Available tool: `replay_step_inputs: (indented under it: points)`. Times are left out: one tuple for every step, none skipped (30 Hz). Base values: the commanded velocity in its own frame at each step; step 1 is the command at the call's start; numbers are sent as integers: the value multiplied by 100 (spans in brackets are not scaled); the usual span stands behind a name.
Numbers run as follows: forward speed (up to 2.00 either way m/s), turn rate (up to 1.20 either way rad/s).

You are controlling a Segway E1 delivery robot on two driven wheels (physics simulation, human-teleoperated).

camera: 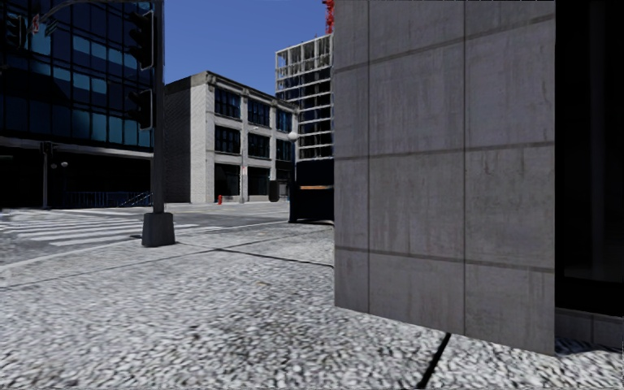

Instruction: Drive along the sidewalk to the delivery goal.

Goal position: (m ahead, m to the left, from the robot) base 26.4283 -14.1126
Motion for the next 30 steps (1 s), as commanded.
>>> replay_step_inputs:
  points:
    - [142,71]
    - [142,71]
    - [142,72]
    - [142,72]
    - [142,72]
    - [142,72]
    - [142,72]
    - [142,72]
    - [142,72]
    - [142,72]
    - [142,72]
    - [142,72]
    - [142,72]
    - [142,72]
    - [142,72]
    - [142,72]
    - [142,72]
    - [142,72]
    - [142,72]
    - [142,72]
    - [142,35]
    - [142,35]
    - [142,0]
    - [142,0]
    - [142,0]
    - [142,0]
    - [142,0]
    - [142,-2]
    - [142,-16]
    - [142,-16]
